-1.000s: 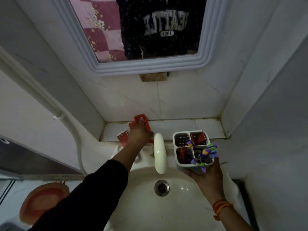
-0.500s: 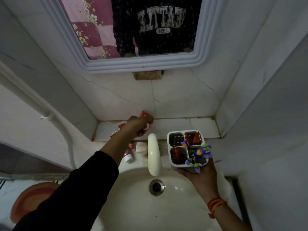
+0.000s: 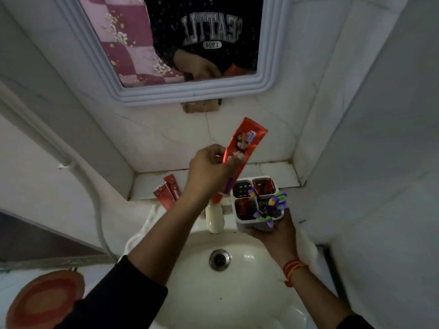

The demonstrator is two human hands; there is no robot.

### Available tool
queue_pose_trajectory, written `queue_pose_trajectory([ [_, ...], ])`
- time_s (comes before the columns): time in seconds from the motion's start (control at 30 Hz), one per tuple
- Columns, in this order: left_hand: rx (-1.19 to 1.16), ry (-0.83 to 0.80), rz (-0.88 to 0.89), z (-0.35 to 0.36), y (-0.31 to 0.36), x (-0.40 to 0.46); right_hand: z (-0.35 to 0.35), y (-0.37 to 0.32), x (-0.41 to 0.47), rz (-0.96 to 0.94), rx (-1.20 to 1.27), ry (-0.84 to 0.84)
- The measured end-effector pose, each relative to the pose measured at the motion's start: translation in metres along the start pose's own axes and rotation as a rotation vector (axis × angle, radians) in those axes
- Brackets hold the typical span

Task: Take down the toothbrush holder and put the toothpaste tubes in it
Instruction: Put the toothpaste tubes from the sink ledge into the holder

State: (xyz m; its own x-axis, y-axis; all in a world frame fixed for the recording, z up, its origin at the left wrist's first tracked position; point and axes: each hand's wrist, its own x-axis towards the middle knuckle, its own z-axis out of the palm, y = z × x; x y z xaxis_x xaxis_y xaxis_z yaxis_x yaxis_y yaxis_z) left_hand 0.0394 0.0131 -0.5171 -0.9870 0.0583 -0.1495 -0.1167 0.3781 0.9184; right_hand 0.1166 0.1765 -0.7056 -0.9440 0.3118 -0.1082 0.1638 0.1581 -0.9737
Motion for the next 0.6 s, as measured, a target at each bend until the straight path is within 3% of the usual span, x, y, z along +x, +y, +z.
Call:
queue_pose_trajectory([
  [0.23,0.222,0.069,0.092,0.026,-0.02,-0.014,0.002,-0.008,-0.005,-0.066,-0.002,0.015],
  [0.4,0.49,0.012,0.17,0.032,-0.02,-0.016,0.009,-0.013,-0.002,-0.054,0.1,-0.008],
  [0.5,0.488,-0.02,0.182,0.022,-0.015,-0.014,0.007,-0.011,0.002,-0.064,-0.027,-0.016],
  [0.6,0.31,0.021,0.122,-0.005,-0.014,-0.01,0.003,0.0,-0.003,-0.009,-0.051,0.011],
])
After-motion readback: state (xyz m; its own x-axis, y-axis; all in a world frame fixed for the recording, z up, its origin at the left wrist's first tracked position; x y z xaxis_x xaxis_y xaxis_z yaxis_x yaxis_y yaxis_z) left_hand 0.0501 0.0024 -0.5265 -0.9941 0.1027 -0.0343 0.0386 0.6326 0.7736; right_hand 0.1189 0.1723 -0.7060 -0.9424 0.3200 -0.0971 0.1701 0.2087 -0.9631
